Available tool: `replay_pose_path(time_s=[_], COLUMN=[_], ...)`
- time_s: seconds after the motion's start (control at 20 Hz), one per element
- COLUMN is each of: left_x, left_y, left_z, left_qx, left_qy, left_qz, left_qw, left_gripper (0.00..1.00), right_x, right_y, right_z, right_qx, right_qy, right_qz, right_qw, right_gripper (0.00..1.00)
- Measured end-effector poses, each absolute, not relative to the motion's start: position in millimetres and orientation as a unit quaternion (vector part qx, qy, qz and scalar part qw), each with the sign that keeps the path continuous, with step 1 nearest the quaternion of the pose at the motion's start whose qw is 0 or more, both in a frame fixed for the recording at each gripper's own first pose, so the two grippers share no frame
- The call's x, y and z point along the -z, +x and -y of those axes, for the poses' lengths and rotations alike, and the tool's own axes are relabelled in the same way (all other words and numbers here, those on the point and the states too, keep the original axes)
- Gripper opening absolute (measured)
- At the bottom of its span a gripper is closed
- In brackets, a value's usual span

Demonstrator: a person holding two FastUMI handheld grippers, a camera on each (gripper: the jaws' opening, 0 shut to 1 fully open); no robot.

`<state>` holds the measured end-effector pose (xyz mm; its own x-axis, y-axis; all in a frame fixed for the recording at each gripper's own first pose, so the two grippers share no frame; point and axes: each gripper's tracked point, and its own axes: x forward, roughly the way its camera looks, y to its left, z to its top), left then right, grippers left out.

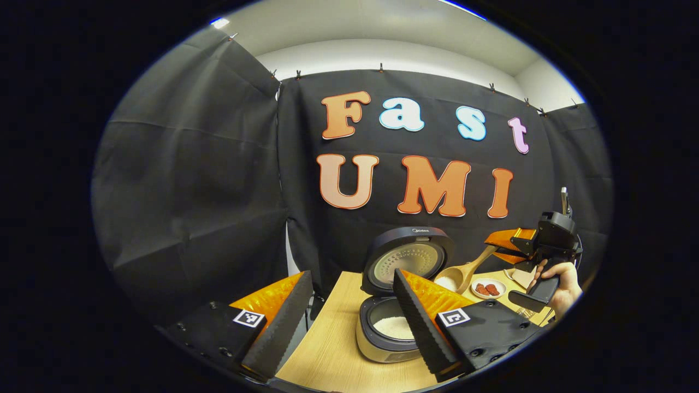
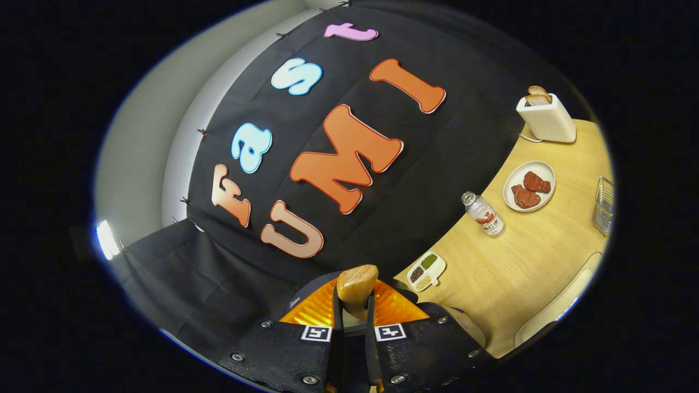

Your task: Close the left gripper, press the button to open the rice cooker; take a wooden spoon from the chopstick holder with the right hand, scoop a spoonful of rice and pour it into the rice cooker, then put the wooden spoon back into the chopstick holder.

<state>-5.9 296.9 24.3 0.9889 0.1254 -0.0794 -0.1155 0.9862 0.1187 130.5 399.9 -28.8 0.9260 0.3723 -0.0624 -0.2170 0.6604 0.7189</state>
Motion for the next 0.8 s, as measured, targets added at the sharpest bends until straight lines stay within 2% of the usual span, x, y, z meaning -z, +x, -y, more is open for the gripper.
replay_pose_path(time_s=[0.8], left_x=[-24.2], left_y=[1.6], left_z=[-303.9], left_qx=[-0.066], left_qy=[0.045], left_qz=[-0.042], left_qw=[0.996], left_gripper=[0.97], right_x=[24.6], right_y=[128.9], right_z=[-424.0], right_qx=[-0.197], right_qy=[0.276], right_qz=[-0.071], right_qw=[0.938], right_gripper=[0.14])
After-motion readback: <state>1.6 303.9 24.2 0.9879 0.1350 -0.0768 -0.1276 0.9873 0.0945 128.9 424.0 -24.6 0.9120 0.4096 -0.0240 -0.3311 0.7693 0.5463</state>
